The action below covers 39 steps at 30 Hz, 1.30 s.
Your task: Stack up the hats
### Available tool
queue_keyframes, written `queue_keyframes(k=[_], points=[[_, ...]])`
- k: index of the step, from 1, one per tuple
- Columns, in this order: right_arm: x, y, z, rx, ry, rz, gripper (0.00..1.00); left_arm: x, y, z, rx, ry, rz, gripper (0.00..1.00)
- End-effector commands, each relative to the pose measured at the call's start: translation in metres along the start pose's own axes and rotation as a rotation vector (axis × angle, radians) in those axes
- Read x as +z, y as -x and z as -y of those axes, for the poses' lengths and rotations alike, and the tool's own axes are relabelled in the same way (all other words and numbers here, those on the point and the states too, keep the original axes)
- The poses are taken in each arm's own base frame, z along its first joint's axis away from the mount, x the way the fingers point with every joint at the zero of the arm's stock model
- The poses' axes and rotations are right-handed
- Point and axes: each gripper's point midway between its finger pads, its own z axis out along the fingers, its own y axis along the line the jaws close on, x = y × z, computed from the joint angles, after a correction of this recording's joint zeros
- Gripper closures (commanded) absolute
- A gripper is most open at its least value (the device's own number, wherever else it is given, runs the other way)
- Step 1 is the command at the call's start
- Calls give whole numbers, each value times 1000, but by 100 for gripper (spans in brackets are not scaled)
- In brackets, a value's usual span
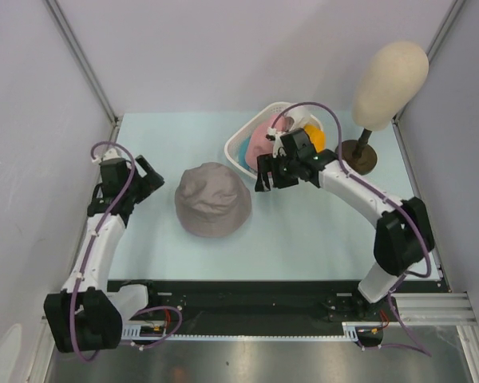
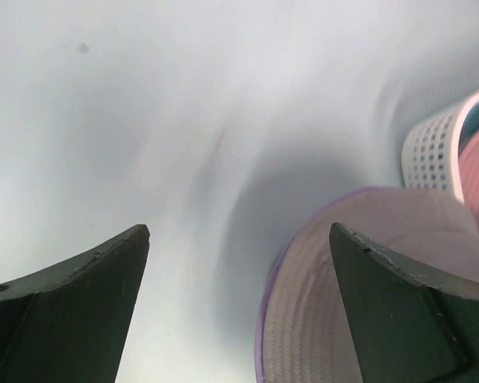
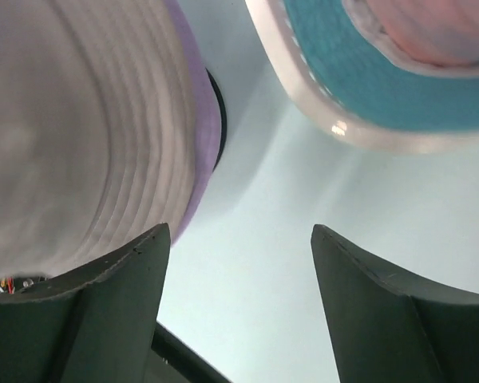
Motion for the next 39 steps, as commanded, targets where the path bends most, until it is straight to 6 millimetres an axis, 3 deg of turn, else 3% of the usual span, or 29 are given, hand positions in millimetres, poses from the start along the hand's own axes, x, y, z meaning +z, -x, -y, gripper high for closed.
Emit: queue_keyframes(k=[1, 4, 6, 8, 10, 14, 19, 23, 25, 26, 27, 29, 30, 33, 34, 39], points=[[-62, 14, 4, -41, -73, 104, 22, -28, 41, -14, -29, 73, 129, 0], [-98, 31, 21, -29, -155, 169, 19, -42, 54, -18, -41, 78, 181, 0], [-130, 53, 28, -21, -202, 254, 18, -54, 66, -12, -32, 52, 229, 0], [-153, 67, 46, 1, -272, 298, 18, -63, 74, -5, -17, 24, 264, 0], [-174, 87, 51, 7, -312, 358, 18, -70, 81, 2, 2, -8, 291, 0], [-191, 115, 58, -2, -367, 424, 18, -80, 89, 15, 45, -61, 301, 0], [-175, 141, 52, 33, -357, 451, 19, -91, 85, 29, 80, -130, 299, 0], [-146, 154, 32, 9, -324, 443, 19, -96, 80, 47, 111, -175, 297, 0], [-118, 154, 25, -4, -315, 400, 19, -96, 76, 58, 139, -189, 291, 0], [-119, 162, 19, -8, -308, 412, 19, -95, 78, 61, 140, -193, 293, 0], [-98, 159, 19, -14, -323, 376, 19, -96, 72, 72, 158, -223, 275, 0], [-89, 166, 17, -19, -345, 373, 19, -93, 72, 79, 166, -234, 260, 0], [-72, 164, 21, -24, -373, 345, 19, -92, 70, 83, 169, -242, 253, 0], [-60, 168, 33, -1, -476, 344, 20, -92, 70, 85, 172, -252, 249, 0], [-43, 163, 40, 2, -501, 312, 20, -93, 70, 85, 173, -252, 247, 0], [-26, 161, 59, 57, -594, 290, 25, -95, 71, 85, 216, -245, 239, 0]])
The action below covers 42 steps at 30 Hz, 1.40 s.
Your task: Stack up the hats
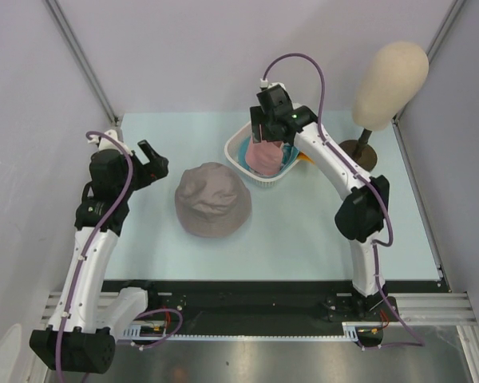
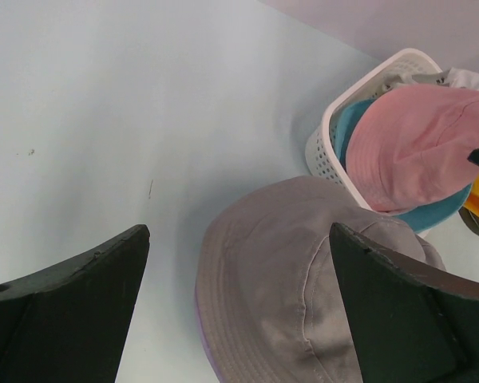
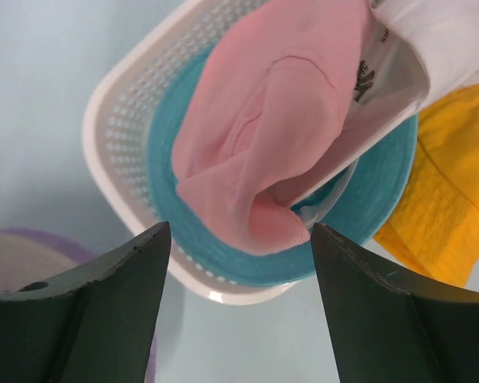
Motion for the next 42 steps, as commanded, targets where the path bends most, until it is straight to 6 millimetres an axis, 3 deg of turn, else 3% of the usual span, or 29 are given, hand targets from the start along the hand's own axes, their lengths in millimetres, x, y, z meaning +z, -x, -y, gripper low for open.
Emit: queue_keyframes(k=[1, 7, 9, 10, 11, 13, 17, 18, 20, 21, 24, 25, 27, 28, 30, 31, 33, 34, 37, 38, 40, 42], points=[[6, 7, 18, 62, -129, 18, 27, -9, 24, 10, 56, -23, 44, 0], [31, -3, 7, 83, -48, -4, 36, -3, 27, 26, 35, -80, 22, 0], [34, 3, 0, 100, 6, 14, 44, -3, 30, 33, 40, -100, 20, 0], [38, 4, -4, 100, 27, 24, 50, -2, 30, 36, 46, -105, 18, 1], [37, 6, -5, 93, 53, 29, 70, -4, 32, 40, 53, -117, 23, 2], [35, 11, -4, 93, 56, 41, 100, -2, 32, 43, 64, -124, 15, 2], [10, 30, 7, 49, 50, 93, 100, -7, 45, 58, 70, -164, 38, 3], [-12, 47, 11, 49, 63, 143, 100, -8, 47, 61, 68, -179, 40, 3], [-33, 59, 15, 33, 77, 186, 100, -9, 55, 71, 64, -215, 51, 3], [-59, 77, 21, 31, 89, 247, 100, -10, 56, 77, 59, -240, 47, 3], [-95, 94, 26, 21, 134, 327, 100, -12, 62, 95, 42, -307, 55, 4], [-124, 105, 26, 25, 166, 381, 100, -13, 62, 101, 40, -332, 52, 4], [-142, 107, 28, 25, 193, 414, 100, -16, 63, 119, 32, -390, 54, 4], [-160, 109, 27, 23, 235, 437, 100, -17, 61, 127, 31, -421, 47, 4], [-174, 108, 25, 23, 272, 453, 100, -20, 57, 148, 2, -491, 29, 4], [-191, 109, 20, 24, 321, 471, 100, -26, 51, 163, -7, -554, 0, 4], [-204, 105, 13, 21, 386, 478, 100, -32, 50, 183, -58, -633, -5, 5], [-224, 108, 13, 36, 417, 508, 100, -39, 46, 195, -66, -680, -20, 5], [-245, 103, 3, 38, 516, 528, 100, -56, 48, 225, -129, -806, -8, 4], [-263, 105, 2, 38, 546, 567, 100, -59, 42, 231, -163, -837, -37, 5], [-273, 97, -5, 32, 608, 559, 100, -68, 42, 246, -192, -917, -37, 4], [-295, 94, -12, 19, 691, 579, 100, -68, 30, 252, -234, -947, -91, 4]])
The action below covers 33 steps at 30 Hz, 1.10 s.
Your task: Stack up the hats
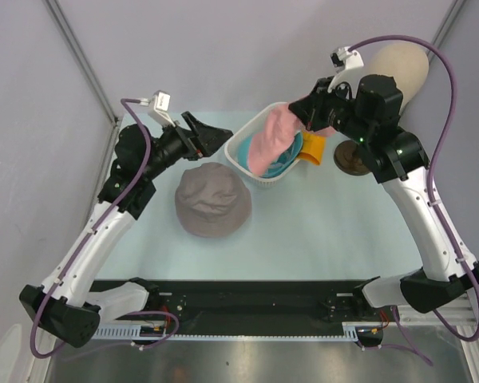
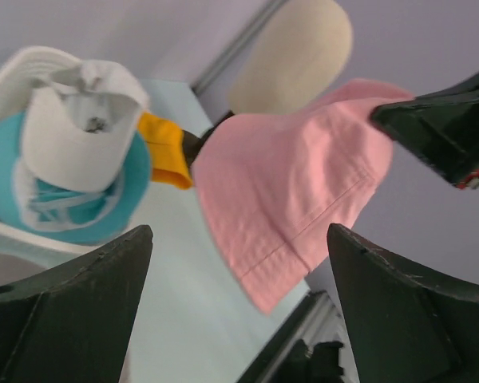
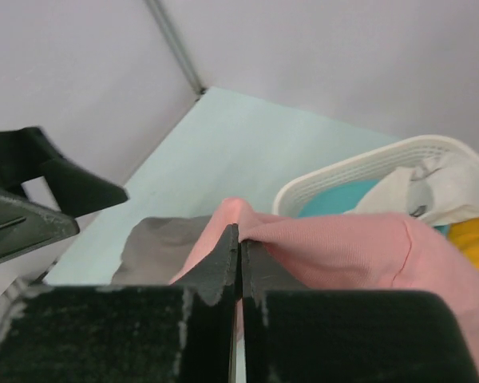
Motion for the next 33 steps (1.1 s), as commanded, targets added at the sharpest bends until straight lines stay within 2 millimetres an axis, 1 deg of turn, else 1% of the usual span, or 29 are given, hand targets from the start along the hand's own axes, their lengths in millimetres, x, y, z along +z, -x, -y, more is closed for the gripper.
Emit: queue_keyframes(k=[1, 2, 3, 5, 6, 7, 8, 9, 11, 13, 15, 16, 22, 24, 28, 33], points=[[-26, 15, -44, 24, 226, 45, 100, 6, -3, 43, -113, -197, 3, 5], [-31, 19, -50, 34, 253, 53, 100, 8, -6, 43, -124, -196, -7, 5], [-38, 20, -60, 35, 309, 48, 100, 10, -6, 43, -127, -187, -1, 5], [-46, 23, -71, 35, 372, 45, 100, 12, -14, 40, -149, -161, -13, 5], [-52, 21, -80, 38, 425, 30, 100, 12, -14, 37, -162, -142, -4, 5], [-54, 20, -83, 39, 448, 20, 100, 9, -13, 38, -171, -140, 4, 5], [-56, 15, -86, 42, 470, 1, 100, 8, -18, 34, -201, -126, 0, 5], [-58, 10, -90, 40, 504, -22, 100, 7, -17, 32, -210, -119, 14, 5], [-60, 2, -93, 48, 532, -51, 100, 4, -20, 32, -228, -120, 13, 5], [-66, 1, -99, 49, 565, -51, 100, 3, -23, 35, -229, -129, -2, 6], [-70, 4, -103, 43, 588, -40, 100, 4, -29, 36, -250, -141, -22, 7], [-72, 5, -104, 41, 592, -36, 100, 4, -32, 38, -256, -163, -28, 10], [-75, 8, -107, 45, 602, -34, 100, 0, -38, 45, -314, -193, -42, 18], [-74, 9, -107, 47, 604, -34, 100, 0, -45, 39, -324, -157, -73, 19], [-75, 14, -109, 40, 615, -24, 100, -1, -54, 29, -367, -109, -93, 19], [-75, 19, -109, 28, 613, -11, 100, -4, -61, 28, -420, -87, -128, 17]])
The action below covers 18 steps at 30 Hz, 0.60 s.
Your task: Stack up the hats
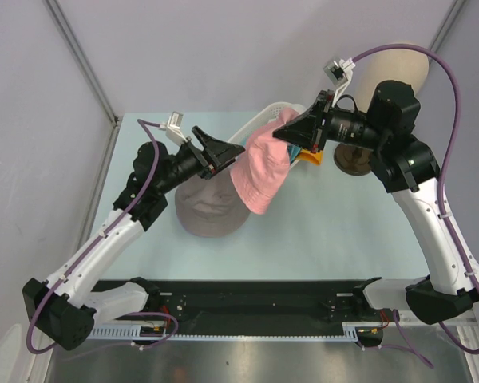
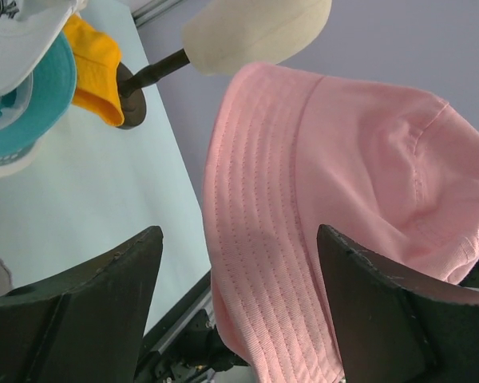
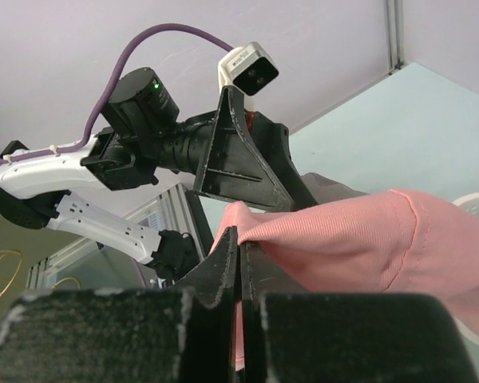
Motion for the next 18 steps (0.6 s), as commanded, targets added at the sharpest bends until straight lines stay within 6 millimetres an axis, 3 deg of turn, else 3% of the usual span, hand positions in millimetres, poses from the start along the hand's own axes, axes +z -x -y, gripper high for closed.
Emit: queue_keyframes(k=[1, 8, 13, 18], points=[[-9, 28, -22, -74, 45, 70, 100, -9, -7, 14, -69, -22, -29, 17], [-7, 25, -14, -81, 17, 62, 100, -19, -11, 36, -140, -95, -63, 21], [-6, 22, -11, -78, 12, 54, 100, -25, -23, 45, -185, -132, -128, 23], [-5, 18, -7, -72, 2, 45, 100, -30, -23, 52, -194, -161, -127, 27]])
